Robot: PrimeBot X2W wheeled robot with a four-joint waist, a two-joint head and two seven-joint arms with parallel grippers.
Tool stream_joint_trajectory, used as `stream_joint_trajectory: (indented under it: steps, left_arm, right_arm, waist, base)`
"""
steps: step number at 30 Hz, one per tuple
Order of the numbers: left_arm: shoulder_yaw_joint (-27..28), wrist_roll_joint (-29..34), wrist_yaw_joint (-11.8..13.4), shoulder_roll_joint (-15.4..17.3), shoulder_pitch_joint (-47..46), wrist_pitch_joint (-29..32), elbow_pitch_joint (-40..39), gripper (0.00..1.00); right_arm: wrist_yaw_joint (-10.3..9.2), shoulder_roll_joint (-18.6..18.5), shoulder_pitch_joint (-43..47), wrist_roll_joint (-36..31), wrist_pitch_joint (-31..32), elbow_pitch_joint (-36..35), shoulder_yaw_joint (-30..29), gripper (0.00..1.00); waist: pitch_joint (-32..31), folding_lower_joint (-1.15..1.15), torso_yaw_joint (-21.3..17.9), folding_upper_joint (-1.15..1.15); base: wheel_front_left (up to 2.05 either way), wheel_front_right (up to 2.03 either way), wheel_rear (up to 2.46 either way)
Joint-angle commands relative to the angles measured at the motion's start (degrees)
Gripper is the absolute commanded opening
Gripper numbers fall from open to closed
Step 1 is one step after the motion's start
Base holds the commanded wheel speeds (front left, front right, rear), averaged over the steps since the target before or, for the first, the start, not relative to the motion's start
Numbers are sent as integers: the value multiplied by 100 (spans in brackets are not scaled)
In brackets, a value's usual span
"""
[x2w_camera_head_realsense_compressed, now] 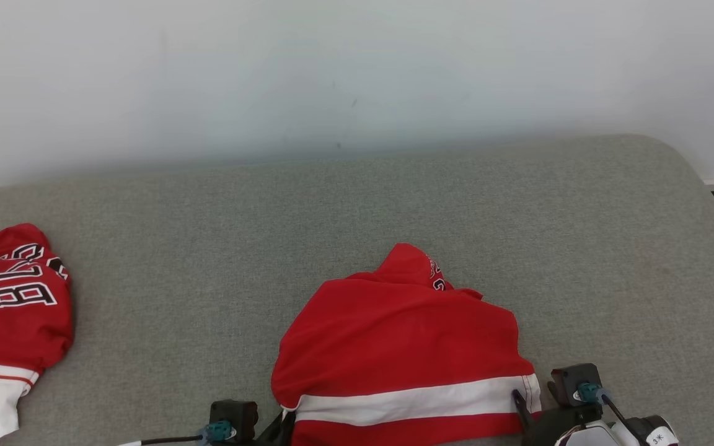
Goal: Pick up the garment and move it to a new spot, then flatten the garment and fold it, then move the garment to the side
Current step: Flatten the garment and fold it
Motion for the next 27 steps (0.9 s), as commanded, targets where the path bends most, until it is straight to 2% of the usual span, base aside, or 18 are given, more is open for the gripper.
stream_joint_trajectory:
  steps: [1, 2, 7, 8, 9, 10, 11, 12, 19, 22, 27]
  left_arm:
    - [-44, 58, -15, -49, -50, -8, 85, 0]
    - [-46, 56, -30, -58, -69, -31, 111, 0]
    - [-52, 54, -54, -78, -143, -74, 202, 0]
    - [-54, 54, -64, -85, -165, -90, 223, 0]
    - [-57, 56, -73, -92, -185, -102, 240, 0]
    - [-59, 58, -78, -102, -203, -127, 255, 0]
    - [-61, 59, -82, -105, -210, -143, 265, 0]
    - [-66, 61, -91, -107, -214, -164, 279, 0]
    - [153, -93, -134, -123, -201, -704, -33, 0]
    - [388, -291, -210, -65, -96, -955, -565, 0]
    - [826, -541, -147, 166, 58, -1092, -1828, 0]
  right_arm:
    - [6, -5, -62, -23, 102, 29, 4, 81]
    - [6, -5, -72, -16, 167, 42, -20, 75]
    - [6, -4, -99, 0, 302, 132, -10, 72]
    - [6, -5, -112, 37, 316, 166, -2, 63]
    - [6, -6, -134, 51, 315, 189, 0, 50]
    - [6, -7, -160, 60, 310, 206, 1, 32]
    - [6, -7, -174, 59, 304, 221, 3, 6]
    - [6, -9, -178, 58, 302, 237, 7, 0]
    - [6, -6, -2, 355, 96, -186, 38, 0]
    - [6, -7, 148, 607, 31, -806, 2, 0]
    - [6, -106, 351, 1237, 232, -2221, -28, 0]
  waist:
    - [32, 0, 53, 0]
    - [38, 0, 64, 0]
    - [70, 0, 91, 0]
    - [81, 0, 97, 0]
    - [91, 0, 103, 0]
    - [100, 0, 109, 0]
    - [109, 0, 115, 0]
    - [115, 0, 121, 0]
    - [23, 0, 147, 0]
    - [-58, 0, 143, 0]
    - [-120, 0, 101, 0]
  base:
    - [0, 0, 0]
    - [0, 0, 0]
    - [0, 0, 0]
    - [0, 0, 0]
    - [0, 0, 0]
    - [0, 0, 0]
    - [0, 0, 0]
    - [0, 0, 0]
    - [0, 0, 0]
    - [0, 0, 0]
    - [0, 0, 0]
